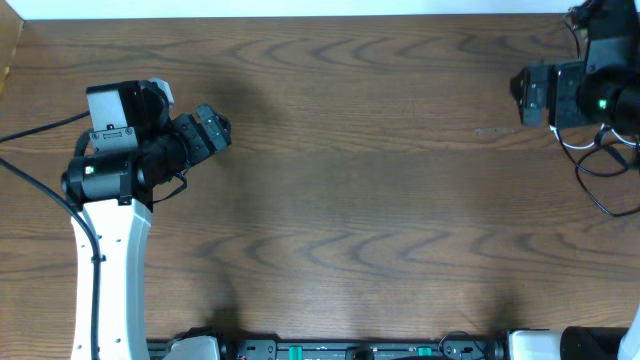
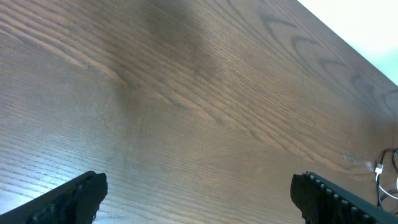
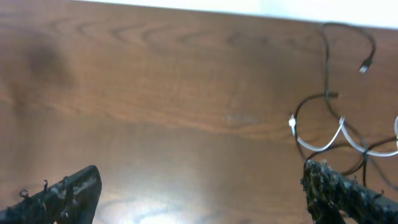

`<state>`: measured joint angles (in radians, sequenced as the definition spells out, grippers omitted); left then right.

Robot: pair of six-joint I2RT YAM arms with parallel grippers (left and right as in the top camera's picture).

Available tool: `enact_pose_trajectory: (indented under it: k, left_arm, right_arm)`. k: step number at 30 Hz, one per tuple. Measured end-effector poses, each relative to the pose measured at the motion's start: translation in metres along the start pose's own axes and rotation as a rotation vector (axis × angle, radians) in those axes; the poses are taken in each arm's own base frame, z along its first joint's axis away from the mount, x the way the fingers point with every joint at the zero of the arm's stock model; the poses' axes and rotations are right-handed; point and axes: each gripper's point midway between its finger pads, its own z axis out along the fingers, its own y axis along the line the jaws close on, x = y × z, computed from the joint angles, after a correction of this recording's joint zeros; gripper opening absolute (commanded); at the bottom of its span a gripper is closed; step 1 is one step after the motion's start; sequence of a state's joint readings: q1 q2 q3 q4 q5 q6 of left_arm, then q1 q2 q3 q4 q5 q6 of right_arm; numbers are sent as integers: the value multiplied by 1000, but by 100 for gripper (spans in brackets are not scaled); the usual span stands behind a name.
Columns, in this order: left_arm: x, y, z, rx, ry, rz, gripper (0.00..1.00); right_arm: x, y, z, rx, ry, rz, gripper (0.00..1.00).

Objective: Untangle cables
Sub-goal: 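Release the black cable beside the white cable and lift the right gripper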

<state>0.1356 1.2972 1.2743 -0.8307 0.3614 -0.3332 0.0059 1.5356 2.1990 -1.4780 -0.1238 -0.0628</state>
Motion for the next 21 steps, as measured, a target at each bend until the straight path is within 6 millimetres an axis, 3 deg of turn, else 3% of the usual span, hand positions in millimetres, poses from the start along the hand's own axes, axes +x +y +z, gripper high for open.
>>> enact_pose_trajectory:
  k: [4,9,13,21]
  left_arm:
    - [0,0,0,0,1,0,99]
    - [0,0,0,-1,1,0,99]
    - [0,0,0,0,2,-1,99]
    - [0,0,0,0,1,0,99]
  right_arm:
    - [-27,-2,0,10,-140,-18,99]
    - [-34,-1,-7,21,-324,-48,99]
    - [-15,1,-13,31,-435,-65,99]
    - [51,4,-7,45,-630,-94,99]
